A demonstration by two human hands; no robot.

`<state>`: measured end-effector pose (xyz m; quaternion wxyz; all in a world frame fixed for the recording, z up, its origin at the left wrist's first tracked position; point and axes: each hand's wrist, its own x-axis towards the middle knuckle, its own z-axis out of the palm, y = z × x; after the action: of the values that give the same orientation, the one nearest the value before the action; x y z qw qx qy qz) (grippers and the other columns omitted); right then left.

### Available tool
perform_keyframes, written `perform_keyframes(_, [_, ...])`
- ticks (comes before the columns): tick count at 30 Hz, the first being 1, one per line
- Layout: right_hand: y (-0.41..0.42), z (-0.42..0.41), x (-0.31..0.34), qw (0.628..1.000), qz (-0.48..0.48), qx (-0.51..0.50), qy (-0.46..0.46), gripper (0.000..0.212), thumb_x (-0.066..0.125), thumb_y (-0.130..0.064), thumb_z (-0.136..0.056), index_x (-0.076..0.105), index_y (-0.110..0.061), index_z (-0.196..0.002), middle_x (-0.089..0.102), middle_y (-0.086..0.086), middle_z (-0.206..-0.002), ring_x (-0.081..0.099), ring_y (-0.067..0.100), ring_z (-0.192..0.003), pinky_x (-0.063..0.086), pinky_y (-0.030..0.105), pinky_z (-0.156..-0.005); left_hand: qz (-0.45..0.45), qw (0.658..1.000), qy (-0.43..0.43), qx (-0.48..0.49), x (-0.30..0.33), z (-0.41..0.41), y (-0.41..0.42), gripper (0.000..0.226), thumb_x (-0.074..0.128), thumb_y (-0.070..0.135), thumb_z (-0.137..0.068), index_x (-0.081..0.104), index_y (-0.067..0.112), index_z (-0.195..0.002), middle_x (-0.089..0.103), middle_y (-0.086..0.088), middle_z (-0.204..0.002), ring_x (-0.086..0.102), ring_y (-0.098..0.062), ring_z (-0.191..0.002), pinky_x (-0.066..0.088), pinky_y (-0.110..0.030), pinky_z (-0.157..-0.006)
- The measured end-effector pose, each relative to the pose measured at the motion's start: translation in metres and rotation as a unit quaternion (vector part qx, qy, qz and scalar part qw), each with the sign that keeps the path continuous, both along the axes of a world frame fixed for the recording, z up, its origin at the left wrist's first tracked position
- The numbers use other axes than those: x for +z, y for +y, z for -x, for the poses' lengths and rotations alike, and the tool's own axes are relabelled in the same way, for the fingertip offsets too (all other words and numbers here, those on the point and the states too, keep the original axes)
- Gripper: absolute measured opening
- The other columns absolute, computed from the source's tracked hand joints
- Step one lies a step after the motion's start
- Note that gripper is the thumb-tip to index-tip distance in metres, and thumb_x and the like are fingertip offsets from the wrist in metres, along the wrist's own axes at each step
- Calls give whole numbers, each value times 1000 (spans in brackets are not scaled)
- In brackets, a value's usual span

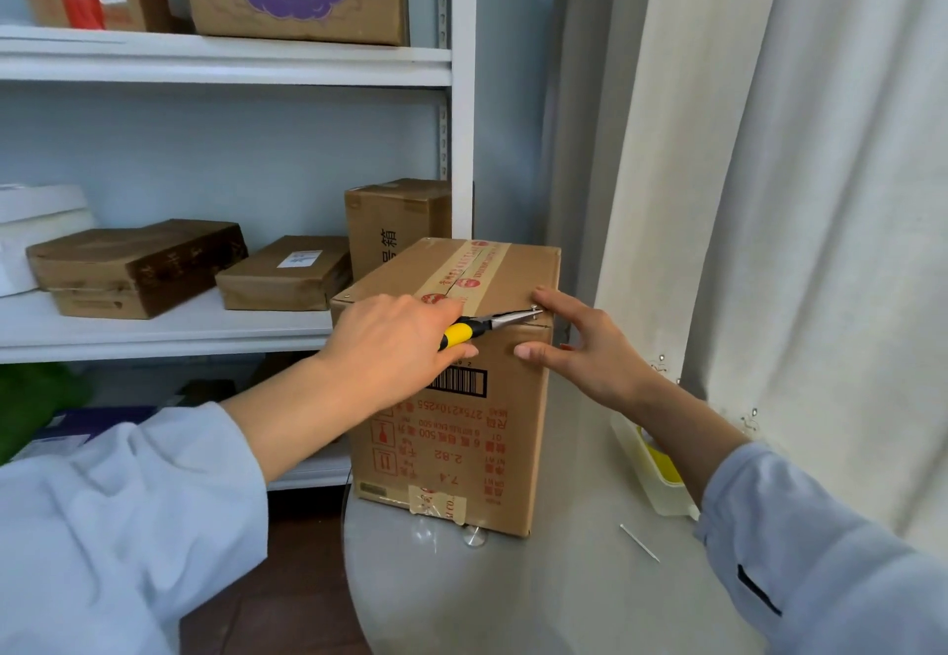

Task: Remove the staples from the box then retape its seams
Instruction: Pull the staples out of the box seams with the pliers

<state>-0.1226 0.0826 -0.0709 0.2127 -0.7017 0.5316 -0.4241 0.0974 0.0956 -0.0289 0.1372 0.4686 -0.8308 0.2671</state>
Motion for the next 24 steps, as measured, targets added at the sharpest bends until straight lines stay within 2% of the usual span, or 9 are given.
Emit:
perform_keyframes(8, [0,-1,0,1000,2,1,-1,77,73,-43,-78,38,-27,-145,36,-6,-151,30,17,-141,32,49,-113,3,1000,15,20,-6,3,6,51,31,63,-92,41,26,-126,65,-3,-110,65,-24,-87,44,-30,-57])
perform_keyframes(12, [0,-1,0,1000,3,3,-4,77,74,-40,-79,37,-26,-145,35,-6,-152,29,17,-141,31,49,-114,6,1000,5,7,-1,-1,3,53,32,65,-91,41,26,-126,62,-1,-108,61,-22,-91,53,-33,-65])
perform_keyframes(14, [0,0,1,1000,5,3,-5,77,74,-40,-78,37,-26,-145,35,-6,-152,28,17,-141,30,48,-115,17,1000,-16,3,4,-1,2,52,32,64,-91,42,26,-125,60,-2,-109,59,-21,-95,52,-33,-68])
perform_keyframes(20, [1,-1,0,1000,6,3,-1,77,73,-41,-79,37,-26,-145,35,-7,-152,28,16,-141,26,43,-117,15,998,-68,9,13,2,0,45,33,58,-94,45,25,-122,62,-1,-107,60,-19,-92,40,-28,-58])
perform_keyframes(24, [2,-2,1,1000,3,3,-2,76,72,-41,-80,36,-26,-146,33,-7,-153,28,18,-141,25,44,-117,-8,1000,-30,6,6,1,2,45,32,60,-94,44,26,-121,64,-1,-110,63,-22,-89,46,-30,-58])
